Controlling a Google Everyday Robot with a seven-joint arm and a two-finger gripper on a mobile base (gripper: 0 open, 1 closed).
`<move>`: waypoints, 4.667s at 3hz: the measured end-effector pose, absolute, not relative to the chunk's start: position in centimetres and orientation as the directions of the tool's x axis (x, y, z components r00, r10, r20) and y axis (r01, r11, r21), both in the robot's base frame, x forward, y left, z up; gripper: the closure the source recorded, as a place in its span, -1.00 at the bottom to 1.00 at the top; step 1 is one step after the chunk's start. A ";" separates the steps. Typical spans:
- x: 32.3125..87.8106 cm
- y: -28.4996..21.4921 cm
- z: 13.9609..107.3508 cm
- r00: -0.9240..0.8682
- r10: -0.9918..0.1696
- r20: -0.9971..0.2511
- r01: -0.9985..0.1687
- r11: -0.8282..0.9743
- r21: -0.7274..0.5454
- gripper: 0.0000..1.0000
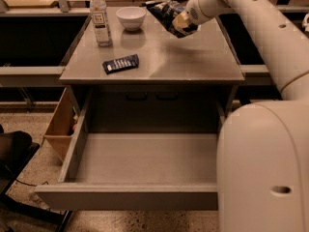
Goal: Place blue chip bag into top drawer
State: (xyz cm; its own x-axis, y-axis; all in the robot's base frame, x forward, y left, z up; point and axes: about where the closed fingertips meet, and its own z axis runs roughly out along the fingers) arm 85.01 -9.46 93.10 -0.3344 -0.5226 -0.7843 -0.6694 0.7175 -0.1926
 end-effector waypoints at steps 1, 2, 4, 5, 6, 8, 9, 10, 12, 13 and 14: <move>79.1 -9.9 97.7 -0.300 -0.573 -0.763 -0.684 0.687 -0.247 1.00; 72.0 -11.1 99.9 -0.283 -0.622 -0.730 -0.706 0.650 -0.280 1.00; 60.2 -17.3 93.1 -0.368 -0.701 -0.610 -0.805 0.569 -0.168 1.00; 55.8 -20.7 88.2 -0.405 -0.705 -0.583 -0.830 0.551 -0.089 1.00; 53.0 -24.0 82.5 -0.432 -0.700 -0.569 -0.840 0.542 -0.029 1.00; 52.5 -21.4 79.6 -0.433 -0.735 -0.521 -0.857 0.515 -0.015 1.00; 51.0 -16.2 74.5 -0.411 -0.768 -0.491 -0.890 0.455 0.034 1.00; 50.6 -10.2 72.5 -0.321 -0.804 -0.501 -0.933 0.359 0.023 1.00; 50.5 -9.4 72.3 -0.311 -0.806 -0.504 -0.937 0.348 0.021 0.21; 50.5 -9.4 72.3 -0.311 -0.806 -0.504 -0.937 0.348 0.021 -0.26; 50.5 -9.4 72.3 -0.311 -0.806 -0.504 -0.937 0.348 0.021 -0.89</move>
Offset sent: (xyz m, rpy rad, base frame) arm -0.2327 -0.0337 0.0598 -0.1949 0.0397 0.1059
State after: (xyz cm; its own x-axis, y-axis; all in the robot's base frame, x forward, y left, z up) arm 50.53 -9.44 72.28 -0.3106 -0.8060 -0.5038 -0.9373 0.3479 0.0213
